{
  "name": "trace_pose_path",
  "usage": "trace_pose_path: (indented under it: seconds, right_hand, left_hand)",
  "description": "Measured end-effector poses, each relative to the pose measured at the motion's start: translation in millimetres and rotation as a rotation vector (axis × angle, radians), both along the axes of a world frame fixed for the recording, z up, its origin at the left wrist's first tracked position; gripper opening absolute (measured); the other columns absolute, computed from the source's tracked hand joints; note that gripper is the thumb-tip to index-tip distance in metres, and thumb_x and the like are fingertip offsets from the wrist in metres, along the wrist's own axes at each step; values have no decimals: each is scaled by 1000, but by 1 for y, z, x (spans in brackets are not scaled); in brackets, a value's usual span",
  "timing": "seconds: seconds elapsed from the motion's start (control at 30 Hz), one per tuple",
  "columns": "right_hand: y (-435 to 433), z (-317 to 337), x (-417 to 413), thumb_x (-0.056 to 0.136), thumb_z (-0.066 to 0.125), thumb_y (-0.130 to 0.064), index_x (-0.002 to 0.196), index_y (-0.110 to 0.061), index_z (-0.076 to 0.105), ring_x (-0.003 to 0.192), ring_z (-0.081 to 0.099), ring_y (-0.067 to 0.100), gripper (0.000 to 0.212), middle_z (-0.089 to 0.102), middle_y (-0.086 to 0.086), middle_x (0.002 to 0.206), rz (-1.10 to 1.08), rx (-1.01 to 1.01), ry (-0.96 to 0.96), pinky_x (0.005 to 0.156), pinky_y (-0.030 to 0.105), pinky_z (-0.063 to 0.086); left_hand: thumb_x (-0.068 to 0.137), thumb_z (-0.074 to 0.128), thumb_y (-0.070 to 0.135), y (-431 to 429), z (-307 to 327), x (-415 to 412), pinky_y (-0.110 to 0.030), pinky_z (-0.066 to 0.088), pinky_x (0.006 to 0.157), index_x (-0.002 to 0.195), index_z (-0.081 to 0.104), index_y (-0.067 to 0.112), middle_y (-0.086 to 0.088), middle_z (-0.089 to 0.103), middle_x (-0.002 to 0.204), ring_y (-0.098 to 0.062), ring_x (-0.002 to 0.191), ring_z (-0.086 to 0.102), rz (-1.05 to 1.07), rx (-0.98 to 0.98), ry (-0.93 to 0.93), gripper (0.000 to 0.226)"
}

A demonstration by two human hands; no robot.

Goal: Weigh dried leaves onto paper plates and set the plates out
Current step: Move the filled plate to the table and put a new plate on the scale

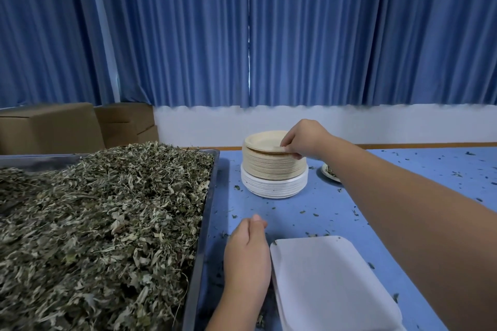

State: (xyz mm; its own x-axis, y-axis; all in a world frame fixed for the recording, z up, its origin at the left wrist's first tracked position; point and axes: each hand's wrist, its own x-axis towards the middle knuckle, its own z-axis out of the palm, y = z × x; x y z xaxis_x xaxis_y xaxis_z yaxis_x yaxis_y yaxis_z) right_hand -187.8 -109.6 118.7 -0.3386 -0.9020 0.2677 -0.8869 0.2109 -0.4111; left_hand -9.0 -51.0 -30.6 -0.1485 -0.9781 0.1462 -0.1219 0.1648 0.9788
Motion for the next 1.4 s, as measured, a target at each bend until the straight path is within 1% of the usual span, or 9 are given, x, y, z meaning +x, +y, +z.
trace_pose_path:
  seconds: [0.27,0.4,0.67,0.8,0.87,0.97,1.1,1.27,1.4]
  right_hand:
    - [-5,19,15,84,64,-5,108,-10,71,60,56,12,26,63,1,75,-17,122,75,65,26,51]
    - [-11,25,15,84,63,-6,110,-11,71,79,58,20,27,64,5,88,-15,118,116,82,31,53]
    - [23,1,18,89,63,-9,99,-13,75,66,48,-1,16,59,-12,80,99,-193,67,62,15,37]
    - [78,-20,26,87,68,-9,93,-13,77,68,53,-2,12,63,-9,85,223,-279,25,65,8,36]
    - [112,-33,28,86,69,-9,90,-13,77,65,54,-7,10,64,-9,84,267,-288,-3,64,4,36]
    - [161,-50,25,85,70,-8,87,-18,77,65,57,-6,13,65,-13,81,294,-252,-102,64,7,40]
    - [215,-69,18,83,72,-9,80,-36,75,78,62,5,27,66,-20,87,383,-147,-146,68,11,44]
    - [243,-83,11,82,73,-7,83,-30,77,84,63,5,24,67,-20,90,471,-112,-74,70,9,42]
    - [247,-89,5,81,74,-7,85,-32,77,88,65,3,26,67,-20,92,515,-80,-88,76,13,45]
  left_hand:
    - [101,38,38,0,2,-1,-28,37,82,89,62,32,15,61,96,-4,95,55,-8,18,12,27]
    - [101,39,39,-2,1,0,-24,39,72,80,59,30,12,60,88,2,85,53,-6,18,-3,31]
    - [101,39,37,-4,3,-1,-30,40,76,88,63,16,2,62,88,-12,87,56,8,4,5,34]
    - [101,41,35,-3,8,2,-25,39,69,91,62,9,-6,62,86,-19,83,56,35,-2,49,35]
    - [101,42,32,-2,11,4,-35,44,74,85,61,14,-4,61,85,-24,86,58,74,-14,71,31]
    - [101,40,29,4,17,5,-45,49,88,91,62,21,-2,63,93,-26,92,60,135,-19,154,26]
    - [101,40,27,21,24,10,-32,48,66,96,64,23,1,60,78,-12,68,56,175,-28,289,25]
    - [98,43,12,27,46,22,-27,42,61,88,59,18,3,49,70,-13,62,49,220,-27,505,21]
    - [97,48,17,35,48,28,-30,45,61,89,60,22,7,53,69,-7,58,49,218,-106,310,15]
